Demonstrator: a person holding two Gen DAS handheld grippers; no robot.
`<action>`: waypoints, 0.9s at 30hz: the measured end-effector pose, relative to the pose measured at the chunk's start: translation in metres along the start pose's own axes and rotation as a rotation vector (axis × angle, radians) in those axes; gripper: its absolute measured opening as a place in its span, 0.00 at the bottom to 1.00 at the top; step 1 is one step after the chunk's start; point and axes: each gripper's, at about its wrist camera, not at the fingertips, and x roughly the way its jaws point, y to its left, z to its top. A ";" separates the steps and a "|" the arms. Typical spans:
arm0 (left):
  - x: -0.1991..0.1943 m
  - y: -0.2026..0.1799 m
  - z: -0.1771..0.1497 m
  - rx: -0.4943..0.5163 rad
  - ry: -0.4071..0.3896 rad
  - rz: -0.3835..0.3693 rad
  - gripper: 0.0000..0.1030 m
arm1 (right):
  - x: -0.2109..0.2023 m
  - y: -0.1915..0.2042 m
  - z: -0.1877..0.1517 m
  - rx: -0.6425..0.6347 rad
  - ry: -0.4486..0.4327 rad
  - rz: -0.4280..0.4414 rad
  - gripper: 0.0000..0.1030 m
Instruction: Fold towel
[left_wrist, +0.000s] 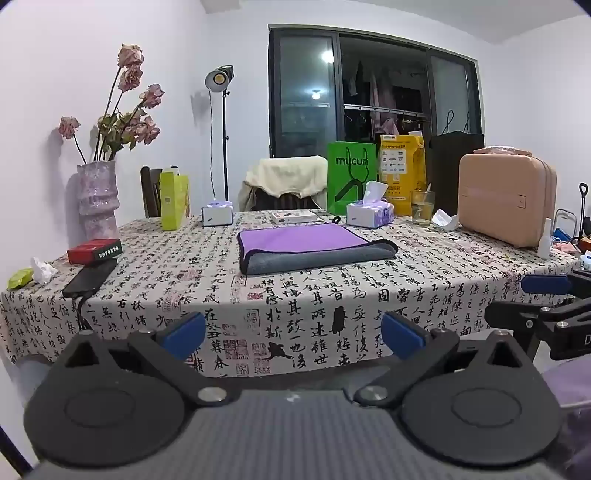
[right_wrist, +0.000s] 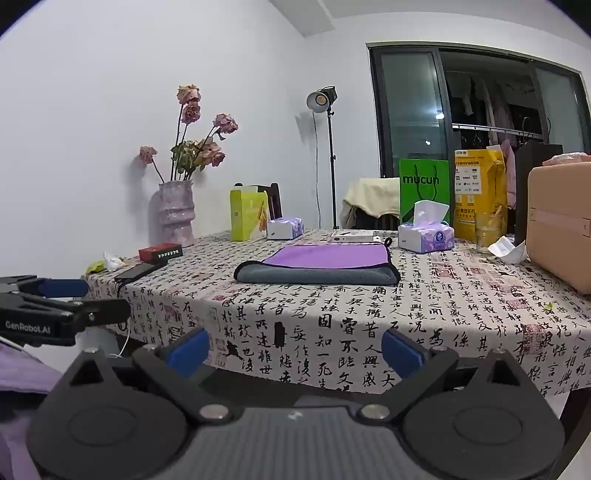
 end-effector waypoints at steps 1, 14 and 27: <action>0.001 0.000 0.000 -0.002 0.000 0.002 1.00 | 0.000 0.000 0.000 -0.009 -0.003 -0.004 0.97; -0.008 0.000 0.001 0.004 -0.020 -0.003 1.00 | 0.003 0.000 0.001 0.008 0.003 -0.005 1.00; -0.004 0.002 0.002 0.012 -0.026 0.008 1.00 | 0.003 -0.002 0.000 0.018 0.005 0.000 1.00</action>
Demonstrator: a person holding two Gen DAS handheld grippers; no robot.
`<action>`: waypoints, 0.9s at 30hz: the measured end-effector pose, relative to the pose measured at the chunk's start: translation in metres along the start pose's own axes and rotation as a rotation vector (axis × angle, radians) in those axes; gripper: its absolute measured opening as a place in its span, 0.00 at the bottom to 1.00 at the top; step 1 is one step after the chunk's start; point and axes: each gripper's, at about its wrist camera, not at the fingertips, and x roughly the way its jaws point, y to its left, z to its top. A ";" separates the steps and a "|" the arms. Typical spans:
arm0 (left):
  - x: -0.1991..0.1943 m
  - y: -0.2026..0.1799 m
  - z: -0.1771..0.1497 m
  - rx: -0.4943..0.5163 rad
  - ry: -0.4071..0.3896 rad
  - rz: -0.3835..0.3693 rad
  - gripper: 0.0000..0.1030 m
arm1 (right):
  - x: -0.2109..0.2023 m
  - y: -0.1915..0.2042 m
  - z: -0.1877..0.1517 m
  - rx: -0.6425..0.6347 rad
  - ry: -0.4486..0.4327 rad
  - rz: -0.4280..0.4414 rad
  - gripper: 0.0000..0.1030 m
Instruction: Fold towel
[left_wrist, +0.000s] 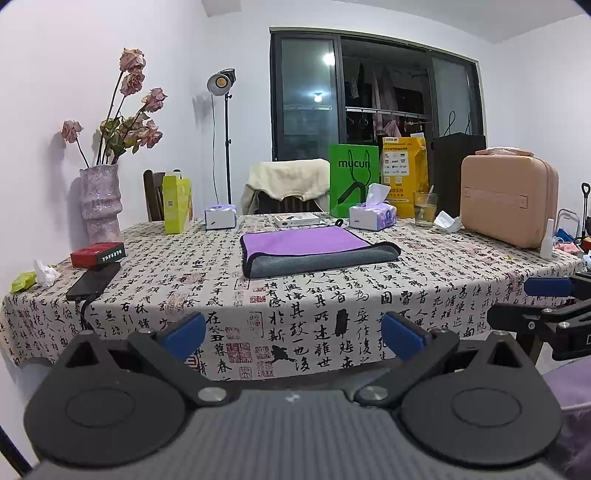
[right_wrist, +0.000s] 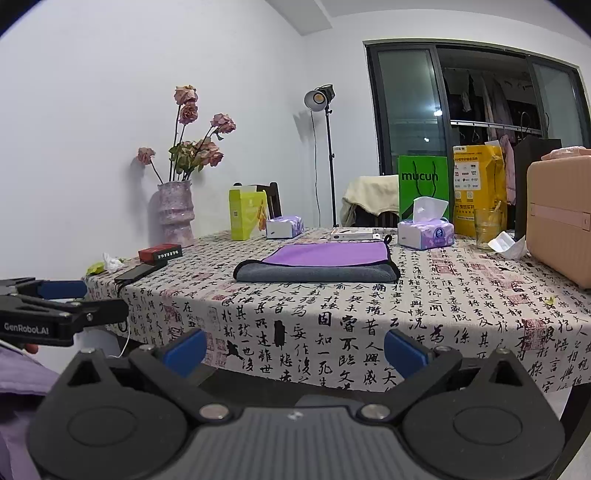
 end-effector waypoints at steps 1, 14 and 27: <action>0.000 0.000 0.000 0.001 0.000 0.000 1.00 | 0.000 0.000 0.000 0.000 0.000 0.000 1.00; 0.000 0.000 0.001 0.001 0.001 0.001 1.00 | 0.000 0.001 0.000 -0.005 0.001 0.002 1.00; 0.001 -0.001 0.001 0.001 0.004 0.000 1.00 | 0.001 0.000 0.000 -0.004 0.004 0.003 1.00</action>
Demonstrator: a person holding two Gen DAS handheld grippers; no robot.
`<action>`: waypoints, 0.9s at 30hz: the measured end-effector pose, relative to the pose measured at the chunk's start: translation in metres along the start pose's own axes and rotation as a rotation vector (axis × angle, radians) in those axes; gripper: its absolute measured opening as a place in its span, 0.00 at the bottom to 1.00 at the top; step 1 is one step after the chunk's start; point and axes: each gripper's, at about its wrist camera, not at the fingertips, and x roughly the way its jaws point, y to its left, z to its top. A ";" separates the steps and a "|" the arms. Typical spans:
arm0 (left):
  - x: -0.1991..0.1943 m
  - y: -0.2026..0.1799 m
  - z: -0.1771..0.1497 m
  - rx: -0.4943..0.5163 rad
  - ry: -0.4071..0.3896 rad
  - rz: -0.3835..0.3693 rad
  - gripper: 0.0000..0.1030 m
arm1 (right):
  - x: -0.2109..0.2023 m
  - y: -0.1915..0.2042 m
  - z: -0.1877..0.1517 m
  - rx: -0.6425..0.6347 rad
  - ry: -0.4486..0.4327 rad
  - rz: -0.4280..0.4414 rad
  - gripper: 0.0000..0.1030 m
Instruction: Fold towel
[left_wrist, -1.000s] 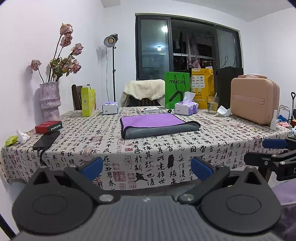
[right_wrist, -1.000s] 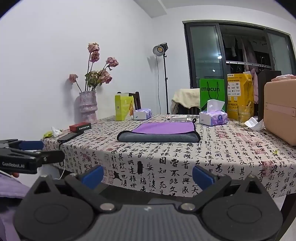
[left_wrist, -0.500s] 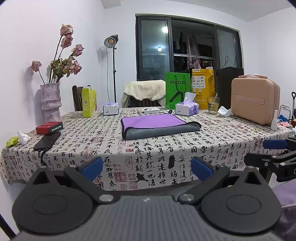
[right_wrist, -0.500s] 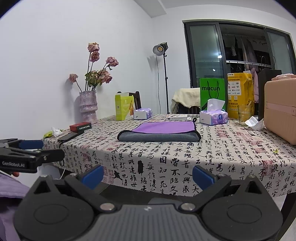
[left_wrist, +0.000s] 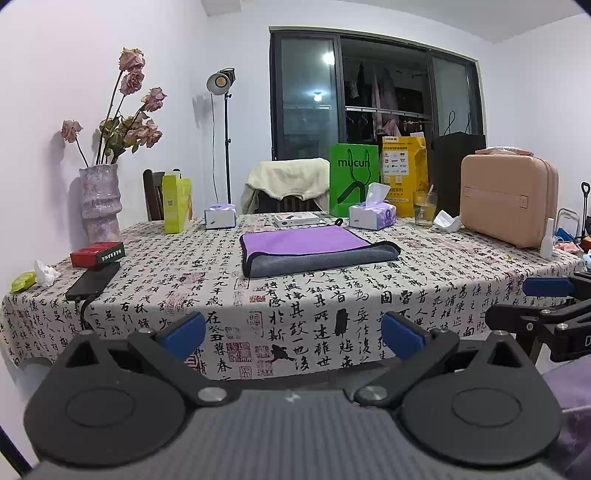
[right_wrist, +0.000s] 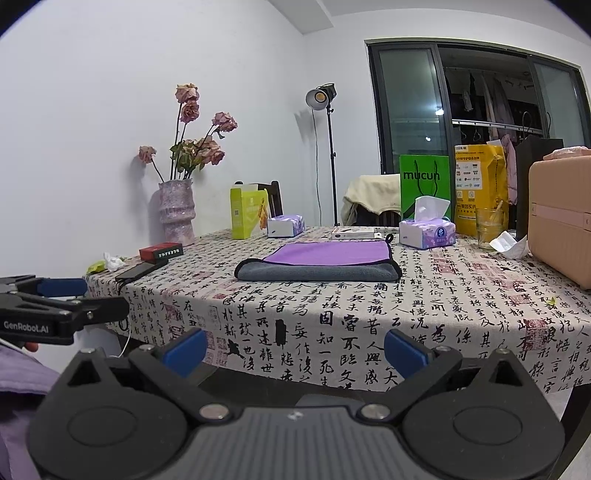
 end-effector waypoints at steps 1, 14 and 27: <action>0.000 0.000 0.000 0.000 0.000 0.000 1.00 | 0.000 0.000 0.000 -0.001 -0.001 0.000 1.00; 0.002 -0.002 -0.001 0.001 0.006 -0.002 1.00 | 0.001 0.000 -0.001 -0.001 -0.002 0.001 1.00; 0.002 -0.002 -0.002 0.001 0.009 -0.005 1.00 | 0.001 -0.001 -0.001 0.006 0.002 -0.003 1.00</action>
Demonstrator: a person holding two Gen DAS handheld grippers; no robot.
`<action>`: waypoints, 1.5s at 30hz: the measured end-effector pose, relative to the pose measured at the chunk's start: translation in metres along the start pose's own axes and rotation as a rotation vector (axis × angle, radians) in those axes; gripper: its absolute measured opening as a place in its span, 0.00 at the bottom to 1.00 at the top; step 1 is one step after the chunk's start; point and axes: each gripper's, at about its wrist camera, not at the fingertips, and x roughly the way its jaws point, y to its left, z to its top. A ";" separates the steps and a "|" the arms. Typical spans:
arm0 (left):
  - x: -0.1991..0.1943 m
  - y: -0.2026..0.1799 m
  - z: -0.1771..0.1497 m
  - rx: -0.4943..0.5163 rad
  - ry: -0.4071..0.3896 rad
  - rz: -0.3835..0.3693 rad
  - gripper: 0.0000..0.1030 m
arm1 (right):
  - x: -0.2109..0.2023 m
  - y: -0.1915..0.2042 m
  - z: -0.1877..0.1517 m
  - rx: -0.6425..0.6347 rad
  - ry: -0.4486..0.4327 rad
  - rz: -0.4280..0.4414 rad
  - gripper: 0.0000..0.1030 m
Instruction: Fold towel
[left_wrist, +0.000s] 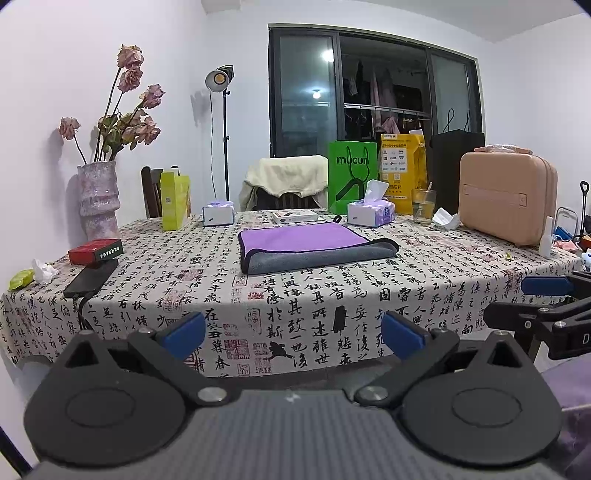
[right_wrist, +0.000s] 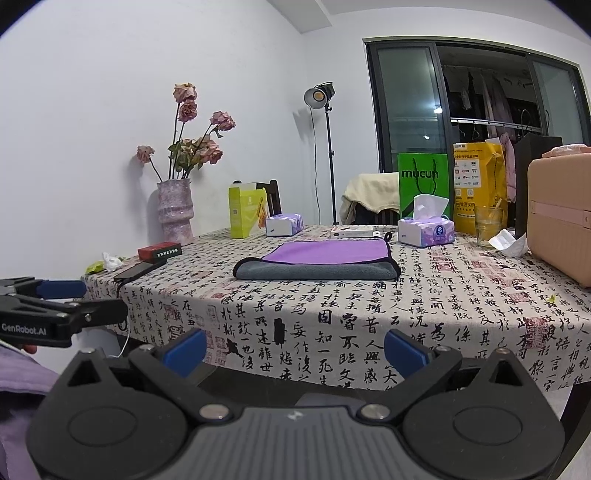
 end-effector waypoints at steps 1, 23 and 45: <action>0.000 0.000 0.000 0.000 0.000 0.000 1.00 | 0.000 0.000 0.000 -0.001 0.000 0.000 1.00; 0.025 -0.001 -0.001 0.045 0.007 0.001 1.00 | 0.013 -0.012 0.004 -0.046 -0.021 -0.039 1.00; 0.118 0.041 0.024 -0.075 0.083 0.055 1.00 | 0.096 -0.050 0.034 -0.108 0.027 -0.069 1.00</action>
